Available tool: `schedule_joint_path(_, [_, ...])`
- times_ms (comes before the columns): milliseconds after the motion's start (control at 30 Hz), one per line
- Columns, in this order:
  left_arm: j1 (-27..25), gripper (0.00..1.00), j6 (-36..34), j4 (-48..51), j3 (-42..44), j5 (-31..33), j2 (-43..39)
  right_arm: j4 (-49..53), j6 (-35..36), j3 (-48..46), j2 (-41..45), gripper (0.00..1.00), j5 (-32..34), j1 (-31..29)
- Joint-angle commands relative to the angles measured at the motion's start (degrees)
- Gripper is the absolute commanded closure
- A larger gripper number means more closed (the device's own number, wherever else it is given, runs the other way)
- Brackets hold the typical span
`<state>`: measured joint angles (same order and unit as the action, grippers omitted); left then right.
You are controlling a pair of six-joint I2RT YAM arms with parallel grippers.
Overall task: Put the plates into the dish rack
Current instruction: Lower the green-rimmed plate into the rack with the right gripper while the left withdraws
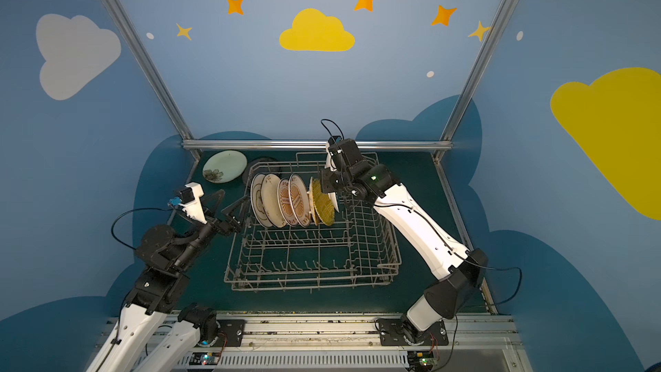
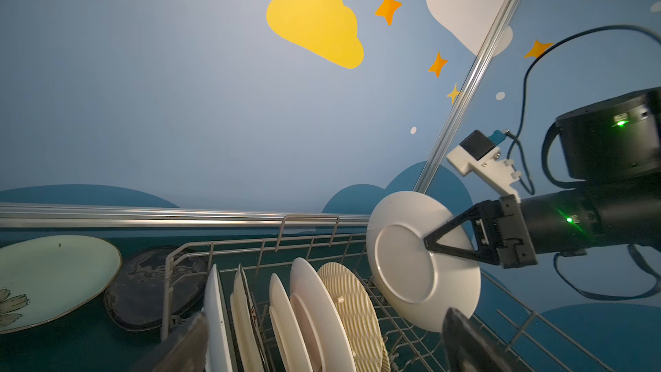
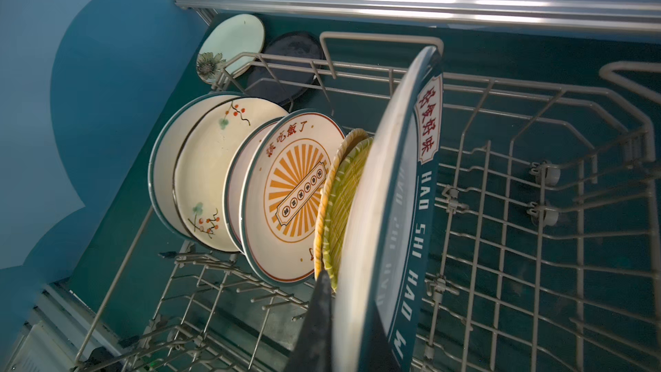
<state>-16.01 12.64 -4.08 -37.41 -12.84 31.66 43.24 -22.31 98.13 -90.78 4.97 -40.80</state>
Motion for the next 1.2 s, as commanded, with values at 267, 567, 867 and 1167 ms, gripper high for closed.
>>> schedule_joint_path(267, [0.3, 0.00, 1.3, -1.9, -1.1, -2.2, 0.4, -7.2, -3.1, -2.3, -2.7, 1.00, -4.5, 3.9])
schedule_joint_path(567, [0.3, 0.00, 1.4, -1.9, -1.0, -2.3, 0.8, -7.9, -4.0, -2.8, -5.3, 1.00, -6.0, 4.9])
schedule_joint_path(867, [0.3, 0.00, 1.6, -2.1, -0.9, -2.5, 0.8, -8.1, -2.3, -5.5, -6.1, 1.00, -5.1, 5.2])
schedule_joint_path(1167, [0.2, 0.00, 1.6, -2.1, -0.9, -2.4, 0.9, -7.1, -2.0, -6.6, -8.1, 1.00, -2.2, 5.1])
